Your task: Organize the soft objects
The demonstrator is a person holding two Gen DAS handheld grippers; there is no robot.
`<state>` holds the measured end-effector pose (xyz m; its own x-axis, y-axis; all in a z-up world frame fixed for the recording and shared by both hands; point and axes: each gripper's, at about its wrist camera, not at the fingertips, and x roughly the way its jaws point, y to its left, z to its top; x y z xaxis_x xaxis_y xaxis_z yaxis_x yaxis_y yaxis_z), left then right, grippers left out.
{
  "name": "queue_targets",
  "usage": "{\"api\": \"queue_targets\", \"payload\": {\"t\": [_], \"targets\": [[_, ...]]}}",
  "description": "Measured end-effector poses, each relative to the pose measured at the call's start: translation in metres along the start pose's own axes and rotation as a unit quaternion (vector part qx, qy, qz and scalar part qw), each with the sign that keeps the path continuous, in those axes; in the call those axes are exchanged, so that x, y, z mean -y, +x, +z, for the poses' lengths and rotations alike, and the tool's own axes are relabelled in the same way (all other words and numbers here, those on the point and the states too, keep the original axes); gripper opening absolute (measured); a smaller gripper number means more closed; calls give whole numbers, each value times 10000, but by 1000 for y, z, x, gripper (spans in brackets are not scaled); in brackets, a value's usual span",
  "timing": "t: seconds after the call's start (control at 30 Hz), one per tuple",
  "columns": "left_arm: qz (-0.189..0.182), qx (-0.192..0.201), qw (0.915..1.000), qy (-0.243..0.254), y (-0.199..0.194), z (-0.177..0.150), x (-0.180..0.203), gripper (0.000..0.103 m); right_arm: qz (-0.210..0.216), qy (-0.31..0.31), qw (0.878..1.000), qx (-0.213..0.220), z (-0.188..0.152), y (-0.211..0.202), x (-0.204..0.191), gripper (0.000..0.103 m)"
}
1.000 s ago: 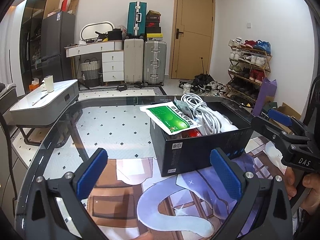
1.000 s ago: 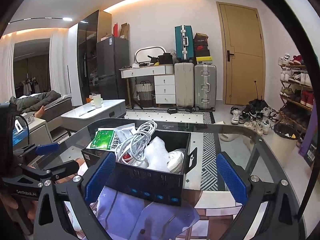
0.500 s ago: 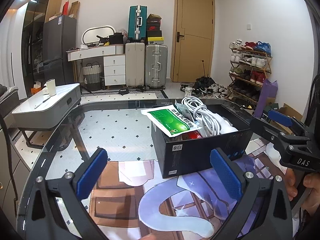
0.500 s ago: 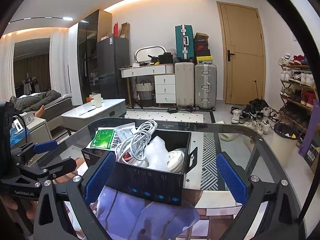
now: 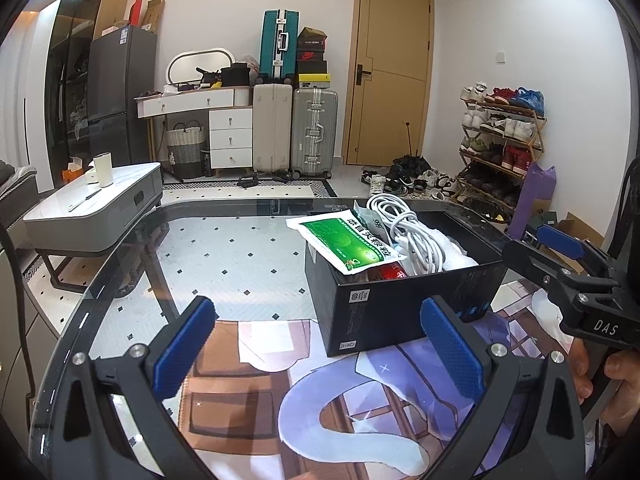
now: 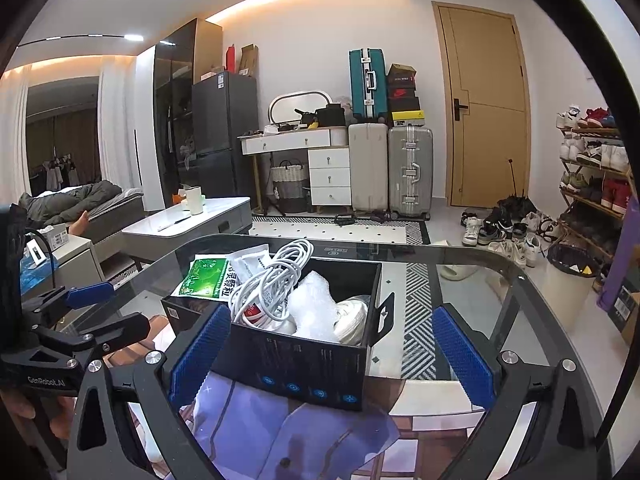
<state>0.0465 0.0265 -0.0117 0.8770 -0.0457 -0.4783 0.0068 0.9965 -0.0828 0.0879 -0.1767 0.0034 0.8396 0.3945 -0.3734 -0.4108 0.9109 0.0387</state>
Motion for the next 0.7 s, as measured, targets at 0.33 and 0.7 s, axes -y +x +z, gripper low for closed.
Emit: {"api": "queue_targets", "payload": {"t": [0.33, 0.7], "targets": [[23, 0, 10000, 38, 1, 0, -1, 103, 13, -1, 10000, 3, 0, 1, 1, 102], [90, 43, 9999, 135, -1, -1, 3, 103, 70, -44, 10000, -34, -2, 2, -3, 102]]}}
